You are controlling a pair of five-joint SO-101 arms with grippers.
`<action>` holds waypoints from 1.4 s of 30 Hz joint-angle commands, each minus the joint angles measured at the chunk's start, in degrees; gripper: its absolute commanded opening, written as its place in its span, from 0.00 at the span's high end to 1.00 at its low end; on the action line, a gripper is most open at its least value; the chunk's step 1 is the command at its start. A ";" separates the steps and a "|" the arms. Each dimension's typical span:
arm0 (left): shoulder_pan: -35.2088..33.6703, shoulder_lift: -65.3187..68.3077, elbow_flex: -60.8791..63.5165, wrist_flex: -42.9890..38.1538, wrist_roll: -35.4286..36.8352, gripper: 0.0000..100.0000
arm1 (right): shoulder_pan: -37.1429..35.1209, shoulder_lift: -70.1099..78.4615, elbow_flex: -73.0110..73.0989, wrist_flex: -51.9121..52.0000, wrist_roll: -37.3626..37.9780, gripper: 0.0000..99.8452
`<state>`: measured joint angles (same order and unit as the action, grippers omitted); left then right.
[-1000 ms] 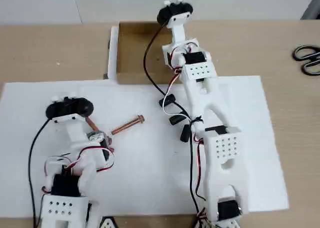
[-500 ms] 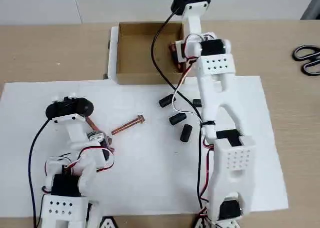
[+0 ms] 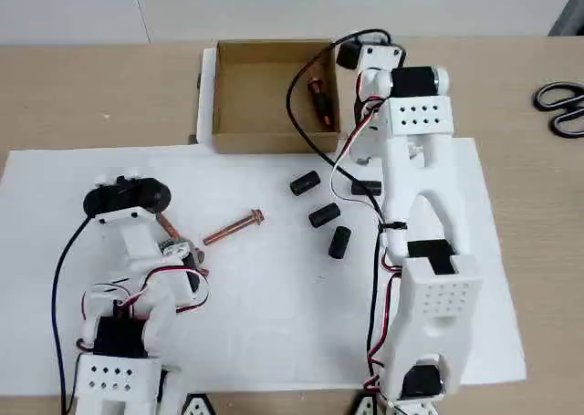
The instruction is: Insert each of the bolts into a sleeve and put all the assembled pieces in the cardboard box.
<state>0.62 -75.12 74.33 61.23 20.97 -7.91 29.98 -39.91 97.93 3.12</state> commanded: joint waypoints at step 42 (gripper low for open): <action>0.00 -0.70 -0.13 -1.05 0.00 0.99 | -10.95 -32.31 37.45 -3.65 -32.00 0.76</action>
<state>0.62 -75.12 74.33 61.23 21.05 -18.64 -0.62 -2.20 95.65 -26.07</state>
